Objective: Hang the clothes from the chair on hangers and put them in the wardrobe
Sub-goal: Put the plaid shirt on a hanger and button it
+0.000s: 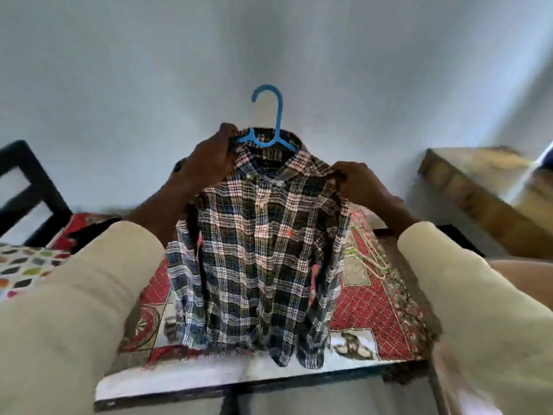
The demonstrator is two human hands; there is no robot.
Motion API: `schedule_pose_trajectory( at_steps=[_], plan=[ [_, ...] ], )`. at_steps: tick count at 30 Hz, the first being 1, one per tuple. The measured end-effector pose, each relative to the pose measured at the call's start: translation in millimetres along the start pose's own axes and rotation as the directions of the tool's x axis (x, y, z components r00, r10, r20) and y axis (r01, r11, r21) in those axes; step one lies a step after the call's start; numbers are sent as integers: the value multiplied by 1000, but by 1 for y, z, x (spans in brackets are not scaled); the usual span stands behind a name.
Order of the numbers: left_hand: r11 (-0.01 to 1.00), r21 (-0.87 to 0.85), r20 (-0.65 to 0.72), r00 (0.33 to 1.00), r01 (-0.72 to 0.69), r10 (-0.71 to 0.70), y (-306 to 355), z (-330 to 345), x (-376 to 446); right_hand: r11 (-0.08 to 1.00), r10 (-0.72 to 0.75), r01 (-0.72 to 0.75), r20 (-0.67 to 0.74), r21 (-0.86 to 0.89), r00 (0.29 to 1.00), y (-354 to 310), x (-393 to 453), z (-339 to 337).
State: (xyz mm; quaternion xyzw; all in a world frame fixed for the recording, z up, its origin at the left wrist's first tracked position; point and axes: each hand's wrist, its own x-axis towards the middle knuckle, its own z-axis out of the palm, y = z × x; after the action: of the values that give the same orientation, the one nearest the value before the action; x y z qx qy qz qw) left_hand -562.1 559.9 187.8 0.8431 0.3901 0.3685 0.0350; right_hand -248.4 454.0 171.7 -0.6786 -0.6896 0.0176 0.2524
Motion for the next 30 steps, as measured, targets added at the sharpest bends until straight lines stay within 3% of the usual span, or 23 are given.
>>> schedule_pose_trajectory(
  at_steps=[4, 9, 11, 13, 16, 19, 23, 26, 28, 30],
  plan=[
    [999, 28, -37, 999, -29, 30, 54, -46, 17, 998, 52, -54, -104, -20, 993, -26, -33, -95],
    [989, -147, -108, 993, 25, -41, 114, -70, 44, 959, 279, -240, -371, 149, 886, -29, -80, -190],
    [973, -220, -142, 989, -74, 44, 137, -69, 51, 949, 303, -235, -409, 209, 861, -26, -99, -217],
    [953, -205, -186, 965, -222, 185, 165, -62, 57, 964, 261, -217, -412, 151, 873, -27, -123, -236],
    [889, -141, -247, 885, -436, 395, 211, -49, 54, 970, 197, -228, -286, -82, 938, -30, -159, -250],
    [826, -174, -268, 833, -536, 484, 245, -34, 48, 930, 269, -311, -215, -198, 939, -35, -198, -253],
    [834, -275, -168, 878, -478, 448, 285, -4, 33, 889, 396, -443, -289, -115, 871, -42, -258, -257],
    [811, -338, -99, 875, -478, 474, 307, 19, 17, 853, 478, -520, -334, -41, 812, -59, -301, -252],
    [777, -398, -73, 861, -488, 503, 325, 31, 5, 799, 482, -579, -406, -159, 777, -64, -330, -248],
    [739, -467, -52, 849, -486, 526, 348, 38, -6, 665, 475, -667, -499, -336, 725, -65, -359, -244]
  ],
)
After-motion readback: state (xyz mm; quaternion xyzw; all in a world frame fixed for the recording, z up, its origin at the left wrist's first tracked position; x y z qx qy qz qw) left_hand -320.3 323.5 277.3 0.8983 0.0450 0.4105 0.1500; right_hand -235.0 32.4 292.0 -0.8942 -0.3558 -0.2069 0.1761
